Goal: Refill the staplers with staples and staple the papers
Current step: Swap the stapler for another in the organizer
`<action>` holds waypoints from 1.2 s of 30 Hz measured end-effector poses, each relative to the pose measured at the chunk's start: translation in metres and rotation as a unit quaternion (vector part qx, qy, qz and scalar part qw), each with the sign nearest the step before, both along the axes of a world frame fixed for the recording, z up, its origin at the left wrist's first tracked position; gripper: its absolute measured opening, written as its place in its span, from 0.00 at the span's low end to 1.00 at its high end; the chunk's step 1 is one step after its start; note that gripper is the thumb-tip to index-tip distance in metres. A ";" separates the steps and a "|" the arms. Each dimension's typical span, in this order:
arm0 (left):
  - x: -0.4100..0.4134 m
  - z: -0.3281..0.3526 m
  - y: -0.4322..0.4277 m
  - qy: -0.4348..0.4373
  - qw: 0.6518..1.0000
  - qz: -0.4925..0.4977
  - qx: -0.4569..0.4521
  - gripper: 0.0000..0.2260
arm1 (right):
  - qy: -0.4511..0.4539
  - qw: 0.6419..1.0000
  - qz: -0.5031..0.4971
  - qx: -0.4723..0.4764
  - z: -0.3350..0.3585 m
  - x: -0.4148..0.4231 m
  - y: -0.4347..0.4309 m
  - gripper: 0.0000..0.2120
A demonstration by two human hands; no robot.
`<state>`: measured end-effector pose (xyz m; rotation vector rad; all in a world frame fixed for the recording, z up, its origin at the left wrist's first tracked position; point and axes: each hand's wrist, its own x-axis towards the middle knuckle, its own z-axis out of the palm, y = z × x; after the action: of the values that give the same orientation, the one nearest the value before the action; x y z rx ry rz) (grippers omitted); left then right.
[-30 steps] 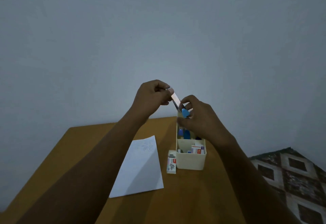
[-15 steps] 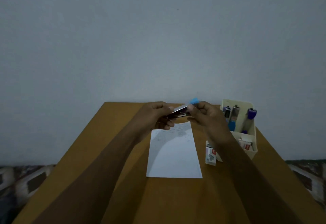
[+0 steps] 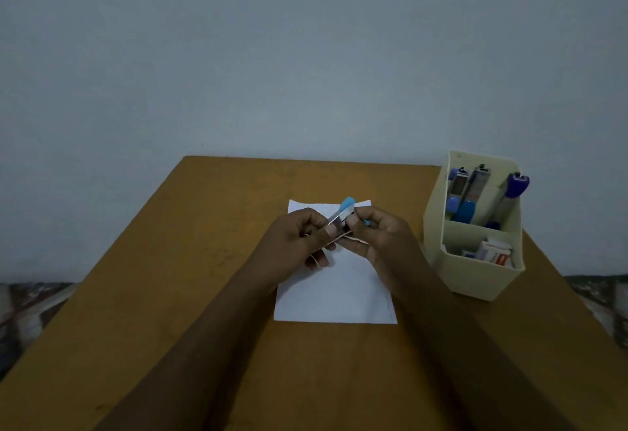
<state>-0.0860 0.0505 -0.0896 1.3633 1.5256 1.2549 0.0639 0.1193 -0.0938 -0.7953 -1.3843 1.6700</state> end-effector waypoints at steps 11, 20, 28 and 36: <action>-0.002 -0.012 0.000 0.001 1.000 0.000 0.020 0.08 | 0.005 0.999 -0.047 0.001 -0.011 -0.009 -0.003 0.01; 0.002 -0.012 -0.004 0.059 0.997 0.006 0.050 0.07 | -0.006 0.996 -0.071 0.059 -0.015 -0.007 -0.008 0.02; 0.004 -0.012 -0.006 0.095 0.994 0.016 0.055 0.07 | -0.049 0.991 -0.081 0.094 -0.015 -0.009 -0.008 0.06; 0.004 -0.005 -0.008 0.024 0.996 0.049 0.069 0.09 | 0.060 0.995 -0.079 -0.006 -0.013 -0.010 -0.011 0.05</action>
<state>-0.0824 0.0425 -0.0951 1.4310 1.5798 1.4209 0.0534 0.1086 -0.1071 -0.7786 -1.1988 1.5777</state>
